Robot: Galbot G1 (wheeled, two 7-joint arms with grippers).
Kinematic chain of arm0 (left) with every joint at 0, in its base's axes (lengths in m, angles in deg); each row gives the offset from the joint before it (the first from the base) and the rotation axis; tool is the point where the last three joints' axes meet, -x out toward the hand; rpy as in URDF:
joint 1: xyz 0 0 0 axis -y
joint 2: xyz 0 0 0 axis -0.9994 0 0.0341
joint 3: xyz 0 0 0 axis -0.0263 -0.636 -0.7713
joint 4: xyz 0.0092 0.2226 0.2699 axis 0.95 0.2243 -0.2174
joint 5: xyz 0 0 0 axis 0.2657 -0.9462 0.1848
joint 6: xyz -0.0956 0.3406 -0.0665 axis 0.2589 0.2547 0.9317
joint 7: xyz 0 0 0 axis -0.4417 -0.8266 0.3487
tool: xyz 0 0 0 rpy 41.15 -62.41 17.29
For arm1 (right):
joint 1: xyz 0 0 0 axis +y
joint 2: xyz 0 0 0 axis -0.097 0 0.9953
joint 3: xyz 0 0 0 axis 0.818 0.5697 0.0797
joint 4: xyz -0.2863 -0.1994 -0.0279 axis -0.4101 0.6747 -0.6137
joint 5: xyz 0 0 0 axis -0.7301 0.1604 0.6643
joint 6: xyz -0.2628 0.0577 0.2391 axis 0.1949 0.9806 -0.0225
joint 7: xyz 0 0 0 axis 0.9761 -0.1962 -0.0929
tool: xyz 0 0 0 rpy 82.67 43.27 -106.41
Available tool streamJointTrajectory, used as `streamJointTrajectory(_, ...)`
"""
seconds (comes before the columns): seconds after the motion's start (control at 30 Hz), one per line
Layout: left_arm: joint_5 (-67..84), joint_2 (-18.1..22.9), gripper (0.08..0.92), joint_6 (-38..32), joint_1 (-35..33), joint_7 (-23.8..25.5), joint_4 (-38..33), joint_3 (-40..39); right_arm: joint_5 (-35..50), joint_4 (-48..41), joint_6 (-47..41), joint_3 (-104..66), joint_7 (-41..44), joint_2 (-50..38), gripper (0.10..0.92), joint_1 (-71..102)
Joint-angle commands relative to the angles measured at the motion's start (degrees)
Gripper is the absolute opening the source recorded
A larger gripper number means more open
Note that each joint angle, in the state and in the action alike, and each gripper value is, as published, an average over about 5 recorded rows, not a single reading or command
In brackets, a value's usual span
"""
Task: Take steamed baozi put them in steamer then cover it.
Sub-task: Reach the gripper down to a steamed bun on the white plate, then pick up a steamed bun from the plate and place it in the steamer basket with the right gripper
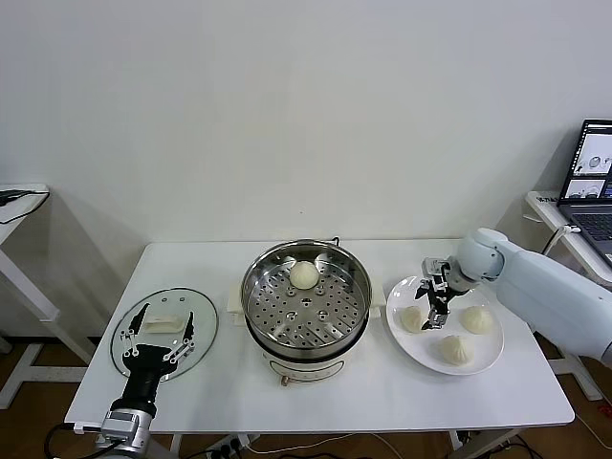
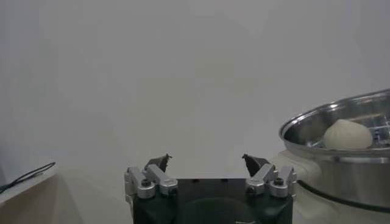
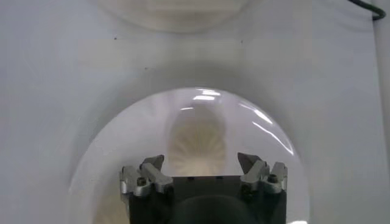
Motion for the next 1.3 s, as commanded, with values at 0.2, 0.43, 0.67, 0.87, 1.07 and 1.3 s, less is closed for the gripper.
streamJointTrajectory(0.2, -0.2, 0.2, 0.823, -0.1, 0.0, 0.0, 0.3, -0.1, -2.2, -1.8, -0.4, -2.6, -0.3, 1.2, 0.823, 2.9)
streamJointTrajectory(0.43, -0.3, 0.2, 0.823, -0.2, 0.0, 0.0, 0.3, -0.2, -3.2, -2.3, -0.4, -3.8, -0.1, 1.8, 0.823, 3.8)
streamJointTrajectory(0.67, -0.3, 0.3, 0.823, -0.3, 0.0, 0.0, 0.3, -0.1, -3.7, -2.7, -0.2, -4.3, -0.1, 2.1, 0.808, 4.2)
streamJointTrajectory(0.87, -0.3, 0.3, 0.823, -0.3, 0.0, -0.1, 0.3, -0.2, -3.6, -2.6, -0.1, -4.5, -0.1, 2.2, 0.726, 4.1)
streamJointTrajectory(1.07, -0.4, 0.4, 0.823, -0.4, 0.0, -0.1, 0.4, -0.5, -3.6, -2.4, -0.1, -4.7, 0.2, 2.1, 0.708, 4.1)
streamJointTrajectory(1.3, -0.5, 0.4, 0.823, -0.4, -0.1, -0.1, 0.1, -0.5, -0.1, 0.8, -0.9, -1.9, 1.5, -1.8, 0.704, 0.9)
